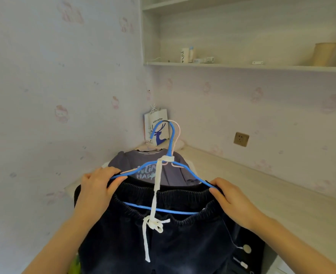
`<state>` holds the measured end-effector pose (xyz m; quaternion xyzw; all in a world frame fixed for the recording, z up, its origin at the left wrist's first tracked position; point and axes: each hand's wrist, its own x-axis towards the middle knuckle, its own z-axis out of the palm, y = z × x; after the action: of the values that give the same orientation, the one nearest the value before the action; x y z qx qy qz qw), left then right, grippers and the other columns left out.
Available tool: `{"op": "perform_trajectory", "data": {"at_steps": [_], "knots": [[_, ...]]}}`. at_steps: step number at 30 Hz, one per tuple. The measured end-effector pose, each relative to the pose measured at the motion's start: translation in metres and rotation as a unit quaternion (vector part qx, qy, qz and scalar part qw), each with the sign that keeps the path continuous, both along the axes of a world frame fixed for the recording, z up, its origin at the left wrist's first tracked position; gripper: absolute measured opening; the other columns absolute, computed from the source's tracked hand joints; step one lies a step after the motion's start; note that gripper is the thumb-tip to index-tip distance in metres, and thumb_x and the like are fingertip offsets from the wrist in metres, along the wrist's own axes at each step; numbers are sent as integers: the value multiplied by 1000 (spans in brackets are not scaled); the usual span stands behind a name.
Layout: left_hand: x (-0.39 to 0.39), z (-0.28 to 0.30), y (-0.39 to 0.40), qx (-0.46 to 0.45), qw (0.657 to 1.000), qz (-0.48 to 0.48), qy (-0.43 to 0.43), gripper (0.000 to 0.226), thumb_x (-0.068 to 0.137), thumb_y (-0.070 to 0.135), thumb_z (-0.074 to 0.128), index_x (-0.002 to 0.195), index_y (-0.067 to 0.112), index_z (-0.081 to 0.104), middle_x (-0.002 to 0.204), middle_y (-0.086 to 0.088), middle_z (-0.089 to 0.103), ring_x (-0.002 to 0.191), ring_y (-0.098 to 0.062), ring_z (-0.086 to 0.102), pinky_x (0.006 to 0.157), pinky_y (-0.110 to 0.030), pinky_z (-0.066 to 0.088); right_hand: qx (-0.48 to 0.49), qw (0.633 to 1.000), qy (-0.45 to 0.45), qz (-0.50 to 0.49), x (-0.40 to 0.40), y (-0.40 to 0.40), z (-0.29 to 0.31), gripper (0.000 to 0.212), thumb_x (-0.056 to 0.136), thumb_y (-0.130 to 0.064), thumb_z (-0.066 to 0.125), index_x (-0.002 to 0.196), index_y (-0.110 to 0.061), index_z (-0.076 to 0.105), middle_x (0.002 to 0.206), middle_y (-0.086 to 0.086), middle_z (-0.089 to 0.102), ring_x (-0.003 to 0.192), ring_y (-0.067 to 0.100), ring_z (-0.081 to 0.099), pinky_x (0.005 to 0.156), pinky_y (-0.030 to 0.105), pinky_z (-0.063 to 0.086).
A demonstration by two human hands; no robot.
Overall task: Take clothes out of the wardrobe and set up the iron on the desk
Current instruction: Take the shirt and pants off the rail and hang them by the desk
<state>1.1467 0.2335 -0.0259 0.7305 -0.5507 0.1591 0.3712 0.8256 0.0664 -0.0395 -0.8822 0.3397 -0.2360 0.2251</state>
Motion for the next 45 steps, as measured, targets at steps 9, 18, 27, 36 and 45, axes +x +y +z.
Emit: {"op": "perform_trajectory", "data": {"at_steps": [9, 18, 27, 36, 45], "knots": [[54, 44, -18, -33, 998, 49, -5, 17, 91, 36, 59, 94, 22, 69, 84, 4, 64, 80, -23, 58, 63, -37, 48, -104, 988, -86, -71, 77, -24, 49, 13, 97, -35, 46, 103, -28, 55, 91, -9, 59, 81, 11, 56, 71, 32, 49], [96, 67, -72, -37, 997, 65, -9, 20, 91, 42, 57, 99, 28, 70, 91, 8, 65, 87, -19, 59, 64, -33, 45, -149, 974, -104, -133, 123, -71, 71, 20, 96, -35, 47, 111, -25, 56, 99, -7, 61, 82, 11, 52, 67, 25, 35], [146, 87, -168, -36, 997, 67, -18, 20, 92, 41, 56, 93, 28, 71, 85, 8, 68, 77, -16, 56, 62, -33, 47, -157, 973, -120, -122, 184, -178, 80, 19, 98, -34, 45, 109, -25, 58, 99, -6, 61, 86, 15, 56, 72, 33, 47], [216, 85, -306, 44, 995, 85, 19, 23, 93, 46, 52, 92, 29, 68, 74, 7, 65, 69, -15, 58, 58, -30, 45, -148, 977, -113, -103, 259, -329, 68, 17, 97, -34, 45, 99, -25, 58, 90, -8, 61, 79, 14, 56, 73, 39, 49], [283, 20, -374, 131, 983, 111, 69, 25, 91, 48, 54, 85, 28, 68, 66, 6, 63, 64, -14, 58, 61, -36, 51, -79, 992, -77, -63, 329, -414, 1, 12, 97, -36, 44, 93, -29, 53, 87, -12, 58, 81, 12, 55, 80, 44, 49]]}}
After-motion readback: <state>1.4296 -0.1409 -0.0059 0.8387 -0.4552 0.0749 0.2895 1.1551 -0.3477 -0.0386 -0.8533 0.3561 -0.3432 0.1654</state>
